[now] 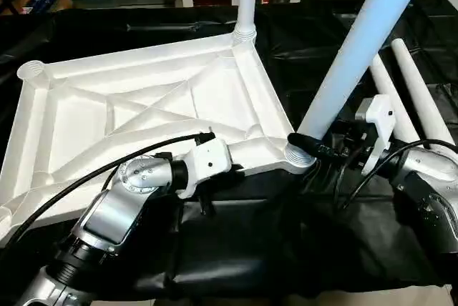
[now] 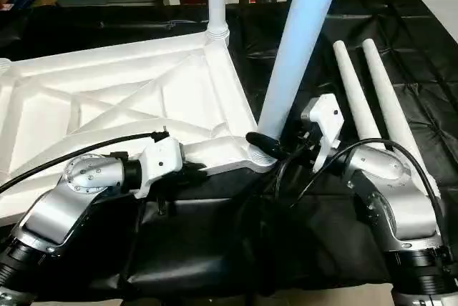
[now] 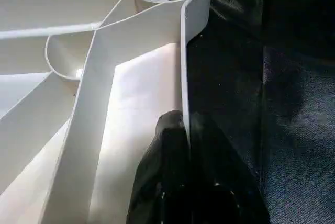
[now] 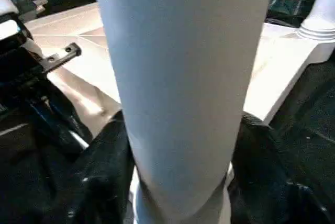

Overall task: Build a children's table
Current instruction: Rotate leg to tighten

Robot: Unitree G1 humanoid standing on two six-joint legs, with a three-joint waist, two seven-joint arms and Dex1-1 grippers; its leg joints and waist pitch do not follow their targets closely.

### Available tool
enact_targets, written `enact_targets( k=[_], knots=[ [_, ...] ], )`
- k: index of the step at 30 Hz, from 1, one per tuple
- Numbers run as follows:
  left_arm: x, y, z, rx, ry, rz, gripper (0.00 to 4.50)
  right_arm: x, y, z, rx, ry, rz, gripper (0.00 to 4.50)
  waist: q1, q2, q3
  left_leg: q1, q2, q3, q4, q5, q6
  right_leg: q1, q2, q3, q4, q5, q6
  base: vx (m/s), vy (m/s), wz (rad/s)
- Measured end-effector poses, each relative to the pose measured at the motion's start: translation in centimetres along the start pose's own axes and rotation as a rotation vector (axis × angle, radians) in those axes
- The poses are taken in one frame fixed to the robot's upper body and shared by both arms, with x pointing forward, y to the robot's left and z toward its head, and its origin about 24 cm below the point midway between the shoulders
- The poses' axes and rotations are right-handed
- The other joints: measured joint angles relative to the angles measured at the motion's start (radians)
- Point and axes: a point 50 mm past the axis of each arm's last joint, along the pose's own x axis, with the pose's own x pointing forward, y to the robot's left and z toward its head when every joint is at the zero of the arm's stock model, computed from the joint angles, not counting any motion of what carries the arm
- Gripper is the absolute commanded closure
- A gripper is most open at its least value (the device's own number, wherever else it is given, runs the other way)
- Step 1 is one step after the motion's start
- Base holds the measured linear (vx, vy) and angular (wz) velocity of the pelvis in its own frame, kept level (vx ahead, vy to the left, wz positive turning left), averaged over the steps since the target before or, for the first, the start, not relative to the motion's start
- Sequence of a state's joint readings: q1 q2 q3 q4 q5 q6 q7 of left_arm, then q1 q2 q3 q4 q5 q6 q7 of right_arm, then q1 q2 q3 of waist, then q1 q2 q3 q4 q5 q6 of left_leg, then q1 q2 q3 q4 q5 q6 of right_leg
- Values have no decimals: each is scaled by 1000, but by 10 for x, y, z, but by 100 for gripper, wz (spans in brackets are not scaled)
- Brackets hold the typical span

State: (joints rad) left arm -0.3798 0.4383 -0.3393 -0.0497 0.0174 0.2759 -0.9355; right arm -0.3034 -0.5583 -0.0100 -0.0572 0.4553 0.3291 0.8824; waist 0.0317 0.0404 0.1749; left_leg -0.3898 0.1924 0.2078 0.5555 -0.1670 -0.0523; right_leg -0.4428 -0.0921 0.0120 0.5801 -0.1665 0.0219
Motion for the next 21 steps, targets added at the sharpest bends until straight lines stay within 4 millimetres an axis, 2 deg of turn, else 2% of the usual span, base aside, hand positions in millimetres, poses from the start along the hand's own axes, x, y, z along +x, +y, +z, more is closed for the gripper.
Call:
enact_targets(
  k=[4, 11, 15, 18, 21],
  knots=[
    [0, 0, 0, -2, 1, -1, 450, 0, 0, -1, 15, 2, 3, 246, 0, 0, 0, 0, 0, 0, 1, 0, 0, 0, 0, 0, 0, 0, 0, 0, 0, 0],
    [0, 0, -1, -9, 4, -3, 450, 3, 1, -1, 26, -4, -9, 254, -1, 0, 0, 1, 0, 0, 3, 0, 0, 0, 0, 0, 3, 0, 0, 0, 0, 0],
    [1, 3, -3, -45, 16, 14, 450, 14, 4, -4, 54, -17, -81, 254, -10, -1, 0, 2, 1, 0, 9, 0, 0, 0, 0, 2, 11, 0, 0, 0, 0, 0],
    [13, 11, 0, -107, 36, 98, 450, 41, 1, -9, 126, -46, -314, 254, -31, -9, -4, 7, 0, -3, 11, -1, -9, 3, 0, 1, 13, 1, -1, -19, 0, -2],
    [34, 16, 7, -150, 67, 198, 450, 68, -8, -11, 188, -65, -580, 254, -43, -19, -9, 8, -1, -8, 10, 1, -12, 3, 0, 0, 8, -2, 4, -61, 5, -4]
  ],
)
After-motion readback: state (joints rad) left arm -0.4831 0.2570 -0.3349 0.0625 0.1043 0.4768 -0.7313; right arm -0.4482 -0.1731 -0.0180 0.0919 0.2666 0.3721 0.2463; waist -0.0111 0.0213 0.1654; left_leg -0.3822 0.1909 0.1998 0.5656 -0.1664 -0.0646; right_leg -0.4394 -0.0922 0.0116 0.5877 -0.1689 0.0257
